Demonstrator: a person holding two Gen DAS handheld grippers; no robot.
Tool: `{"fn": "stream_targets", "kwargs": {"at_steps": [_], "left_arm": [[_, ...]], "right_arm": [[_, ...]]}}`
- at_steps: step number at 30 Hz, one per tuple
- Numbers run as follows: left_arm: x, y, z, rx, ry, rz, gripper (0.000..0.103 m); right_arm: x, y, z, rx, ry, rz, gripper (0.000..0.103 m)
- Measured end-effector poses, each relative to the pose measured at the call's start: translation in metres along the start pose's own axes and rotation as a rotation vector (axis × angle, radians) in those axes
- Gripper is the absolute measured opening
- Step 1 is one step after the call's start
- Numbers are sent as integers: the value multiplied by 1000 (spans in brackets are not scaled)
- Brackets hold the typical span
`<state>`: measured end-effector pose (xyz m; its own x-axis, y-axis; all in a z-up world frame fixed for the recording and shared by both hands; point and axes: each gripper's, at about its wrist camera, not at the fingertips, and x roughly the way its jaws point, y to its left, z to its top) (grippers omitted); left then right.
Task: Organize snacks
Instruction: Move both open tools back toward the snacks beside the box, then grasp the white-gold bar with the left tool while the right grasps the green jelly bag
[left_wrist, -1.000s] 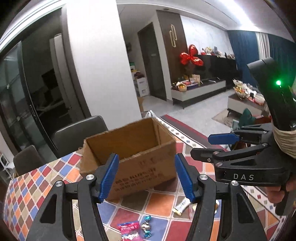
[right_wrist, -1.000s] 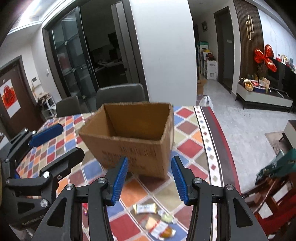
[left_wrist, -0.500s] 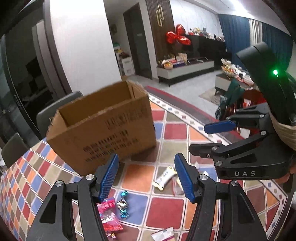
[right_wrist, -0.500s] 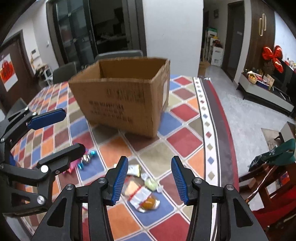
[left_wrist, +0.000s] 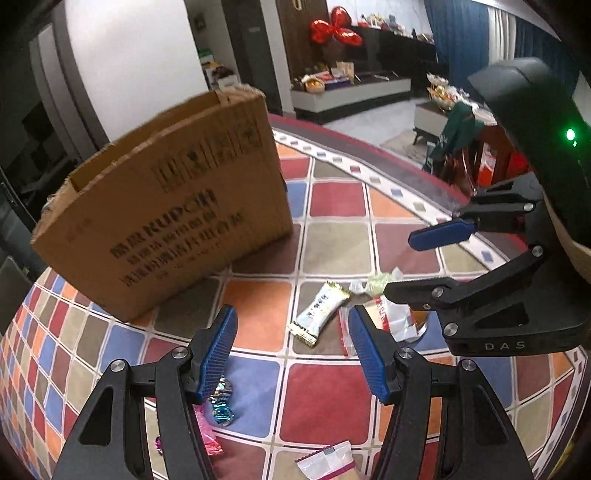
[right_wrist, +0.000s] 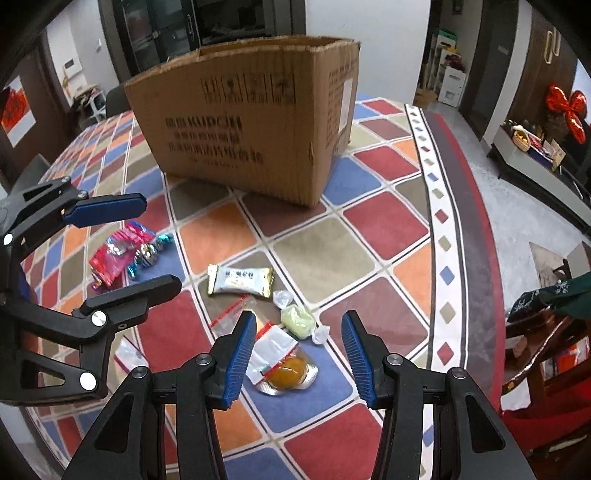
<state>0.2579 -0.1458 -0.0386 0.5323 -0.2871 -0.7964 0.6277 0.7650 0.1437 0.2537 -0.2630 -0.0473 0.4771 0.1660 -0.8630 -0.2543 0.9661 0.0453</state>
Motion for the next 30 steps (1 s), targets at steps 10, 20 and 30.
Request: {"fn": "stream_targets", "kwargs": {"at_steps": [10, 20, 30], "left_arm": [[33, 1, -4, -8, 64, -18, 61], [52, 4, -3, -39, 91, -41, 61], [61, 2, 0, -57, 109, -68, 54]], "right_arm": [[24, -5, -3, -24, 46, -5, 48], [36, -8, 4, -33, 64, -10, 45], [37, -10, 2, -29, 68, 17, 35]]}}
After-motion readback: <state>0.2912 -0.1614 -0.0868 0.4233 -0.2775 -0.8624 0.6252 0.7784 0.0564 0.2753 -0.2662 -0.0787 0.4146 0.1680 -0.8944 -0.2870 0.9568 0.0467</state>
